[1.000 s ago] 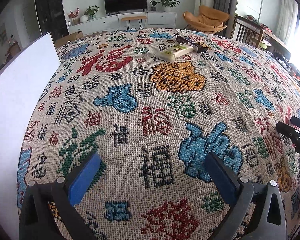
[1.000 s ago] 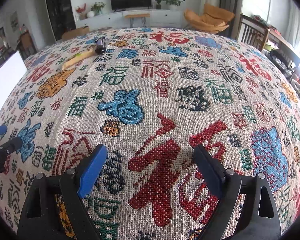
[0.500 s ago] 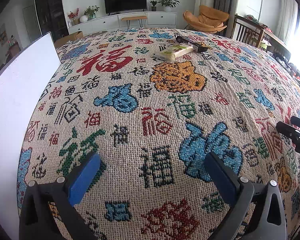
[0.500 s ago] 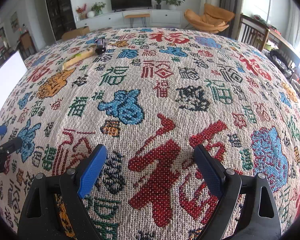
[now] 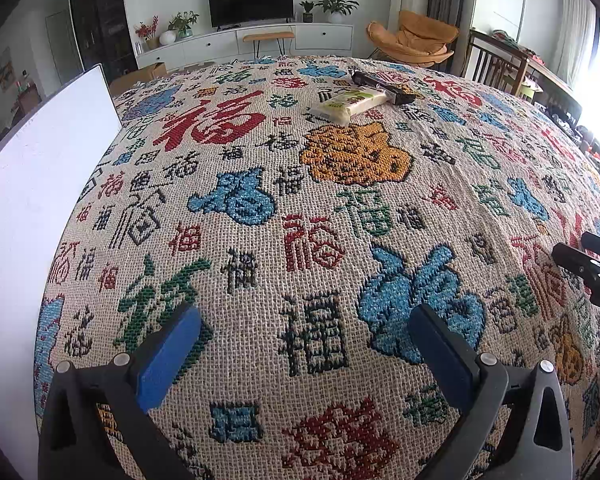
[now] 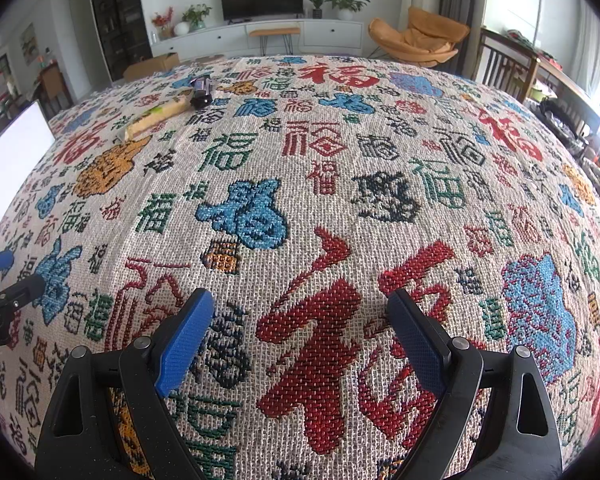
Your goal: Organize snacks
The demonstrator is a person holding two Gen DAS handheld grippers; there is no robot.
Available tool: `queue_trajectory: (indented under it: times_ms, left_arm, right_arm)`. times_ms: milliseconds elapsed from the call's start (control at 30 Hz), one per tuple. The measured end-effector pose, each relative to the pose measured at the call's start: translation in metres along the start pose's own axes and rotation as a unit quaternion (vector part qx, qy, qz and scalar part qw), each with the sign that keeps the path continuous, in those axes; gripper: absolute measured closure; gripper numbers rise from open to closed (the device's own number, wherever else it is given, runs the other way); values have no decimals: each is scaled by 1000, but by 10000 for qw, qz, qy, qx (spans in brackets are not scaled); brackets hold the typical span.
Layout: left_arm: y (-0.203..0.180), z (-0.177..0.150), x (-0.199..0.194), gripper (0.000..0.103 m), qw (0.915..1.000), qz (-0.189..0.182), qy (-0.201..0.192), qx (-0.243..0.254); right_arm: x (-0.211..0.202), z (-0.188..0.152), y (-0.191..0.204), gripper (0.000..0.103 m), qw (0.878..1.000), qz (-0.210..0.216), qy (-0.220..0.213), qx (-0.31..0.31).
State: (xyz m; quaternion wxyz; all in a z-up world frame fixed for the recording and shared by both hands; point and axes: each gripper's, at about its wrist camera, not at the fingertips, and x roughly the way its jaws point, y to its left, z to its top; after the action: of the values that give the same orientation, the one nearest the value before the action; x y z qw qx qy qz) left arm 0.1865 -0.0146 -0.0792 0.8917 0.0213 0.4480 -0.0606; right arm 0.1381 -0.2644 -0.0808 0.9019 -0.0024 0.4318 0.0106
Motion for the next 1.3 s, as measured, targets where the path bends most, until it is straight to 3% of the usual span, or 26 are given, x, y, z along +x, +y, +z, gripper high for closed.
queue_trajectory:
  times_ms: [600,733,833,933,1067,1167,1233,1300]
  left_arm:
    - [-1,1,1,0,10000,-48,19,57]
    - [-6,39,17,0,9946,-632,603,566]
    - [-16,87,19,0,9922,-852,470,778]
    - [-33,135,32,0,9899,-728,386,1153]
    - [-48,182,71,0,9894,-531,491,1262]
    - [-54,197,103,1,9908,-294,651,1147]
    - [-51,200,122,7,9919,-124,792,981]
    - [-43,199,134,15,9930,-264,917,692]
  right_arm:
    - [0,0,0,11,10000,5,-1,7]
    - [-1,0,0,11,10000,19,-5,21]
    - [-1,0,0,11,10000,14,-3,17]
    - [-1,0,0,11,10000,16,-4,20]
    - [-1,0,0,11,10000,15,-4,20]
    - [-1,0,-1,11,10000,17,-4,21]
    - [-1,0,0,11,10000,16,-4,21]
    - [-1,0,0,11,10000,16,-5,21]
